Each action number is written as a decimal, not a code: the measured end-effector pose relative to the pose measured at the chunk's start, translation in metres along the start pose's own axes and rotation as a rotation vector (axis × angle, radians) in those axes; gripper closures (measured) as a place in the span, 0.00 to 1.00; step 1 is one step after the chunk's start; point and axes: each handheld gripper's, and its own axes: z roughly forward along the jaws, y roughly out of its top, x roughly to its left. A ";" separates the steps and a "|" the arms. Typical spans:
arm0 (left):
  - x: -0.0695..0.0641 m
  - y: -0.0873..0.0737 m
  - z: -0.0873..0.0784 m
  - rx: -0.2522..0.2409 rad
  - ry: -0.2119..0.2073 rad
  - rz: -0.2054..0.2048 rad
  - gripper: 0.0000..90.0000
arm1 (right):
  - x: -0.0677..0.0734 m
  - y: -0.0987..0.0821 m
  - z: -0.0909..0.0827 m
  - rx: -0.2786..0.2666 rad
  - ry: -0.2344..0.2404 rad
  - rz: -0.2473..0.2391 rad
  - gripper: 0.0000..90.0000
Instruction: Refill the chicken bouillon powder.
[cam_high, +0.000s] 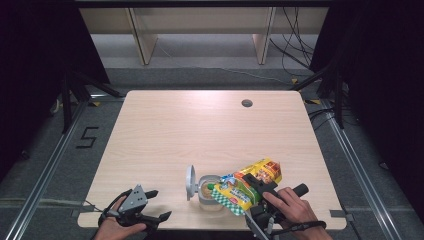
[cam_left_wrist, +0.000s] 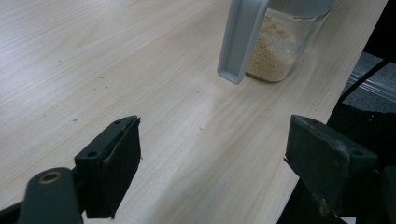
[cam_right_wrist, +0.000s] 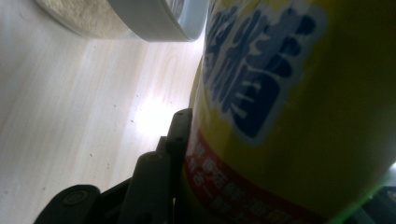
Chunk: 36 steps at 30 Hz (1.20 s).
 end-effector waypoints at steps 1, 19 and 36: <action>0.000 0.000 0.000 0.001 0.000 0.002 0.19 | 0.001 -0.001 0.000 0.002 0.007 0.013 0.74; 0.000 0.000 0.001 0.001 0.006 0.002 0.19 | 0.009 -0.021 0.007 -0.035 0.030 0.225 0.76; 0.002 0.000 0.000 0.011 0.006 0.036 0.19 | 0.014 -0.051 0.021 -0.139 0.063 0.644 0.83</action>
